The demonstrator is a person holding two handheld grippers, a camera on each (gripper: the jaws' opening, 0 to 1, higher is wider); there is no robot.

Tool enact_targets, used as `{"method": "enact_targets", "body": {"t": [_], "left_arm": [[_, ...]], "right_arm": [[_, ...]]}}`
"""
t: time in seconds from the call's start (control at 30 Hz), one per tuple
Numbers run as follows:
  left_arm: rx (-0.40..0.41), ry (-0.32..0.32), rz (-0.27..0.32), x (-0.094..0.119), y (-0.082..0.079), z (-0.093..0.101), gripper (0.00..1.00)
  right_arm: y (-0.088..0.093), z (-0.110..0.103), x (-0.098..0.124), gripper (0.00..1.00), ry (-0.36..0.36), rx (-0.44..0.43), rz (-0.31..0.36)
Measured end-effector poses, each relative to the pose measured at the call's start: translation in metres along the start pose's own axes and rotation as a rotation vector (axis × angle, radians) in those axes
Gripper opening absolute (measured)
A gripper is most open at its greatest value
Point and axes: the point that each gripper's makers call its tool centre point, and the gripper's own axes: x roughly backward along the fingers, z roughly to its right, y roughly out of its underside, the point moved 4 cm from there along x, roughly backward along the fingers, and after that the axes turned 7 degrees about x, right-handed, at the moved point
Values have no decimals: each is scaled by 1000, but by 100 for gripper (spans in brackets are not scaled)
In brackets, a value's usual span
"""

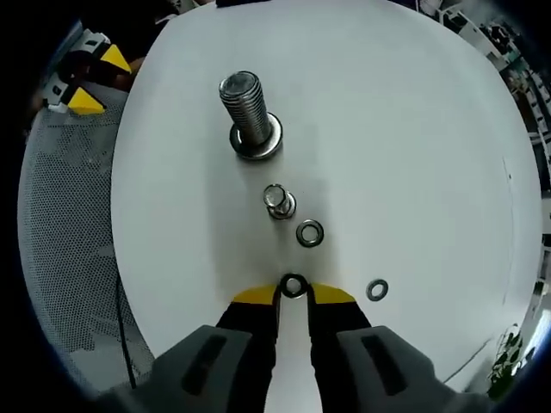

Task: Place the washer onto the threaded stud by aligning its center hole with the stud, sliding it down to the base, and recovering from edge contact or off-axis alignment until the washer reaches the visible bottom stop.

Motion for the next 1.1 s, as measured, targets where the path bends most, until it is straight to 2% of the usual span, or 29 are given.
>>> {"method": "enact_targets", "body": {"t": [0.1, 0.13, 0.17, 0.23, 0.27, 0.37, 0.43, 0.5, 0.67, 0.83, 1.0, 1.1], "left_arm": [[-3, 3, 0, 0, 0, 1, 20], [-3, 4, 1, 0, 0, 1, 20], [-4, 5, 2, 0, 0, 1, 20], [-5, 7, 5, 0, -1, 1, 20], [-5, 8, 6, 0, -1, 1, 20], [-6, 9, 8, 0, -1, 1, 20], [-7, 11, 10, 0, -1, 2, 20], [-5, 8, 16, 1, -2, 1, 21], [-4, 8, 22, 1, -3, 1, 21], [-6, 11, 25, 1, -3, 2, 21], [-5, 13, 28, 1, -4, 2, 21], [-6, 14, 29, 1, -4, 2, 21]], "right_arm": [[1, -2, 0, 15, 46, -54, 42], [2, -3, 1, 10, 55, -65, 57], [1, 1, 1, 7, 120, -85, 90], [2, -3, -2, 4, 131, -55, 114], [4, -3, -3, 4, 137, -71, 108], [4, -3, -1, 5, 126, -137, 130], [5, 0, 0, 11, 129, -172, 122], [0, -5, 1, 12, 84, -164, 144], [-19, -18, 4, 17, 48, -121, 184], [-31, -22, 2, 19, 26, -94, 188], [-32, -22, -3, 19, 21, -61, 150], [-33, -21, -3, 18, 14, -69, 151]]}}
